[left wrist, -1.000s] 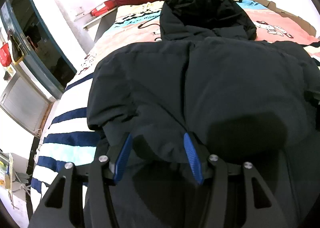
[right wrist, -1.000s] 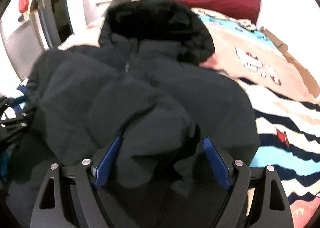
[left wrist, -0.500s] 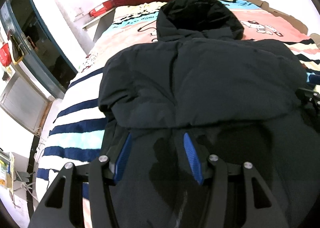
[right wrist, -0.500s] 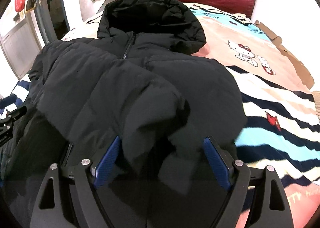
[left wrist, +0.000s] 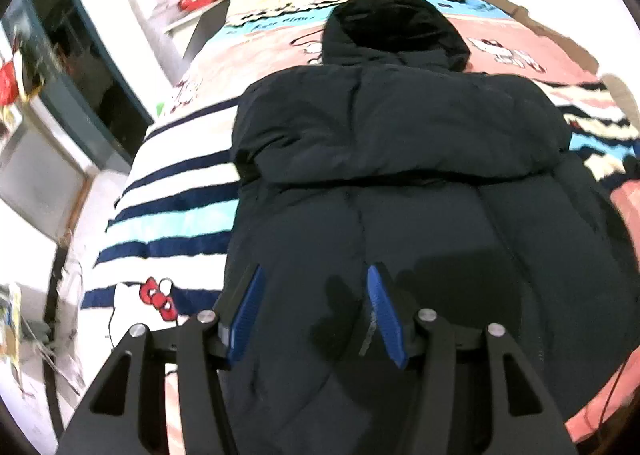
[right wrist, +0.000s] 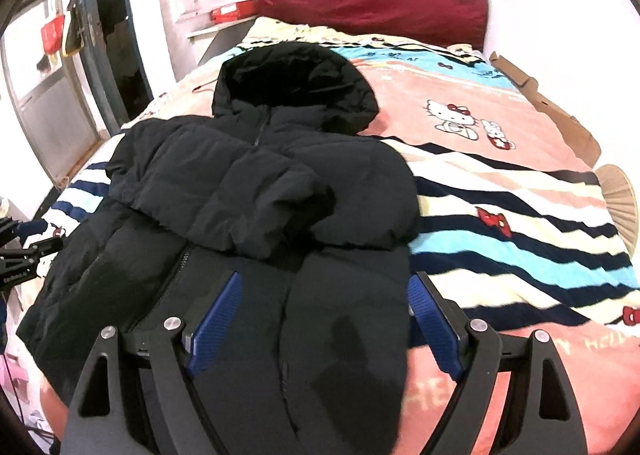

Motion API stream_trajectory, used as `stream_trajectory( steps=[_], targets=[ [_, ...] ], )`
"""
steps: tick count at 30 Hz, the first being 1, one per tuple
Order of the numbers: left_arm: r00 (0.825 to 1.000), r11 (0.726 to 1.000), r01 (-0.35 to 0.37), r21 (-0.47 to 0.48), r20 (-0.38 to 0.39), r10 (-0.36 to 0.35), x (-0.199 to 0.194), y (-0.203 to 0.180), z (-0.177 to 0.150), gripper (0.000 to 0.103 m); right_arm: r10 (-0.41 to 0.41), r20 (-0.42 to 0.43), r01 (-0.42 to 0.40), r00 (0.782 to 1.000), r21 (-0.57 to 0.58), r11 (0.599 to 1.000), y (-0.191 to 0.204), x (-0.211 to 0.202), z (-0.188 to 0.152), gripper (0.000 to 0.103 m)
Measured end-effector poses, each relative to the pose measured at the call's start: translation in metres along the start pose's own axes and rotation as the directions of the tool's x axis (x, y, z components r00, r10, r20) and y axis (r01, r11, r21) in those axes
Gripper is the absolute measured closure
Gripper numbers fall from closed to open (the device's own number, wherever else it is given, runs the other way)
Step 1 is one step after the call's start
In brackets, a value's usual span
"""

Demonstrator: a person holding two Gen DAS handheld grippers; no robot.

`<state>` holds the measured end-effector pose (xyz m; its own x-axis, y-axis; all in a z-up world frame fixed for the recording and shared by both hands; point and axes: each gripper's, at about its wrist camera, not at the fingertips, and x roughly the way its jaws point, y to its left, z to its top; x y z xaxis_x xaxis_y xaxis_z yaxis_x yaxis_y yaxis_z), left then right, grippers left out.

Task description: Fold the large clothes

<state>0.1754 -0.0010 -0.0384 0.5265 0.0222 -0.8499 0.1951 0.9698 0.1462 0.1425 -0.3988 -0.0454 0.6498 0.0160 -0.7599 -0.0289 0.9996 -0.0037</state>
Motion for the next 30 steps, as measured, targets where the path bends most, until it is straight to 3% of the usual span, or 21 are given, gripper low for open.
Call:
stream_trajectory(
  steps=[4, 6, 12, 16, 23, 30],
  targets=[
    [0.998, 0.989, 0.057, -0.139, -0.015, -0.060, -0.007, 0.036, 0.020, 0.051, -0.003, 0.016, 0.002, 1.000, 0.024, 1.000, -0.020, -0.009, 0.005, 0.019],
    [0.998, 0.985, 0.057, -0.165, 0.005, -0.057, -0.013, 0.049, 0.039, 0.051, -0.006, 0.030, 0.005, 1.000, 0.038, 0.999, -0.029, -0.012, 0.011, 0.019],
    [0.993, 0.991, 0.063, -0.116, 0.104, -0.051, -0.026, 0.056, 0.122, 0.051, -0.017, 0.072, 0.014, 0.997, 0.042, 0.999, -0.052, -0.008, 0.062, 0.019],
    [0.984, 0.994, 0.097, -0.050, 0.155, -0.088, -0.014, 0.047, 0.173, 0.051, 0.007, 0.081, -0.008, 0.997, 0.017, 1.000, -0.058, 0.018, 0.109, 0.019],
    [0.973, 0.986, 0.147, 0.074, 0.169, -0.158, 0.065, 0.022, 0.270, 0.051, 0.036, 0.055, -0.034, 0.998, -0.030, 0.999, -0.067, 0.113, 0.199, 0.019],
    [0.960, 0.967, 0.242, 0.082, 0.127, -0.251, 0.171, 0.009, 0.341, 0.051, 0.026, -0.002, -0.026, 1.000, -0.075, 0.997, -0.068, 0.231, 0.256, 0.019]
  ],
)
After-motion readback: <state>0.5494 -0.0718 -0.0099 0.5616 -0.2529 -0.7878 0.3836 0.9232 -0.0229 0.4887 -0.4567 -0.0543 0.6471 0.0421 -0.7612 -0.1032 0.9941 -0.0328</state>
